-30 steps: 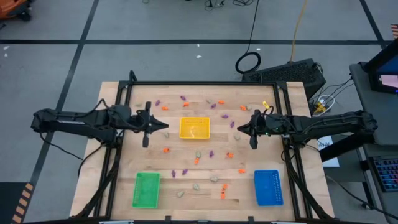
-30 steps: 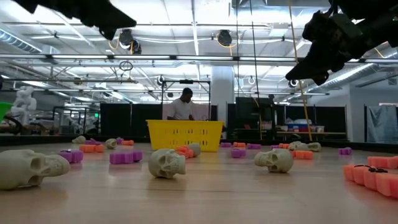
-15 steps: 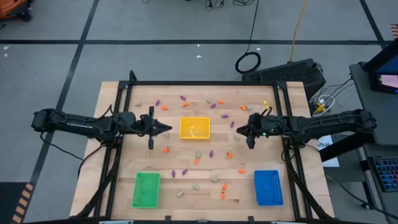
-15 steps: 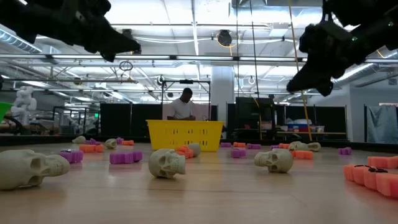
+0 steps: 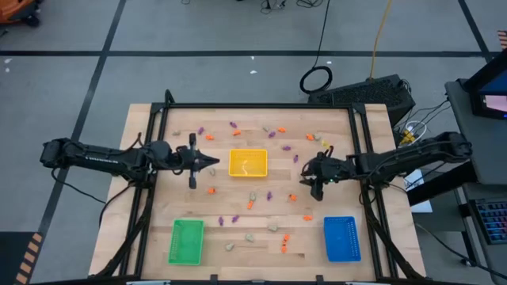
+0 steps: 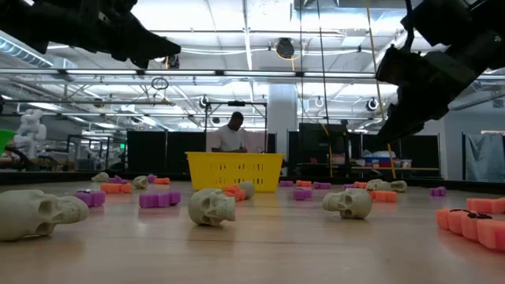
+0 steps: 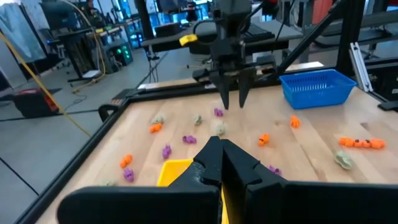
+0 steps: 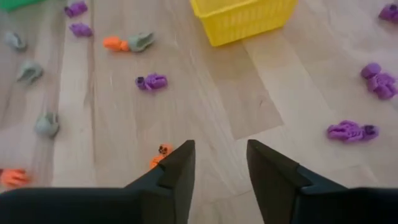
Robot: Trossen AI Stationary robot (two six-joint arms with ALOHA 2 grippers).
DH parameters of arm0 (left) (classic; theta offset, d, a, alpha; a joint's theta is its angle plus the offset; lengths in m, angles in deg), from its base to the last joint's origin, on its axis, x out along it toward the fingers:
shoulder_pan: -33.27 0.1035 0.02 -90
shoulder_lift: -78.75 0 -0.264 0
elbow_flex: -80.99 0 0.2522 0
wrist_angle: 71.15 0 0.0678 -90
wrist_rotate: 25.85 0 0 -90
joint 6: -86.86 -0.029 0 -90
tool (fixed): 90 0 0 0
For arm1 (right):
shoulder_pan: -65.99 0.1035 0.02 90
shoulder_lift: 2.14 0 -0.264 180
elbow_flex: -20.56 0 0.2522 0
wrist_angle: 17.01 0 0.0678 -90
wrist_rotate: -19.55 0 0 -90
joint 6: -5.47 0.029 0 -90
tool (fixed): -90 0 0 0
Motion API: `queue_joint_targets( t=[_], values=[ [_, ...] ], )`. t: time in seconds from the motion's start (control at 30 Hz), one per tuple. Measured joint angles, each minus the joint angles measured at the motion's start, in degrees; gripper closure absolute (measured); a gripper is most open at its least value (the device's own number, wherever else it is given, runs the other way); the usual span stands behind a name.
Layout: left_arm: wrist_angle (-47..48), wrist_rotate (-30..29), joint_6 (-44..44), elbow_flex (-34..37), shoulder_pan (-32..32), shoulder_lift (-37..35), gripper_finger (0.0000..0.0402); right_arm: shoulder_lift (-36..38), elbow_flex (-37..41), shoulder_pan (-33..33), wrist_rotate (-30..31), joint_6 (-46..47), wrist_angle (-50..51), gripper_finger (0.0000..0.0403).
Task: Sort Halloween decoration
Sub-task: Put the white skull toy in the yellow basket
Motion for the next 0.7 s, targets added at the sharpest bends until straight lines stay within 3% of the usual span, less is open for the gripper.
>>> queue_joint_targets(
  t=[0.23,0.43,0.7],
  values=[
    [1.33,0.02,0.02,0.0,0.0,0.0,0.0402,0.02,-3.85,2.99,7.51,0.88,11.19,0.0213],
    [1.27,0.02,0.02,0.0,0.0,0.0,0.0402,-0.26,-4.23,3.13,7.4,1.62,13.08,0.0182],
    [1.09,0.02,0.09,0.0,0.0,0.0,0.0402,-5.06,-4.23,2.7,7.25,3.35,11.22,0.0179]
  ],
)
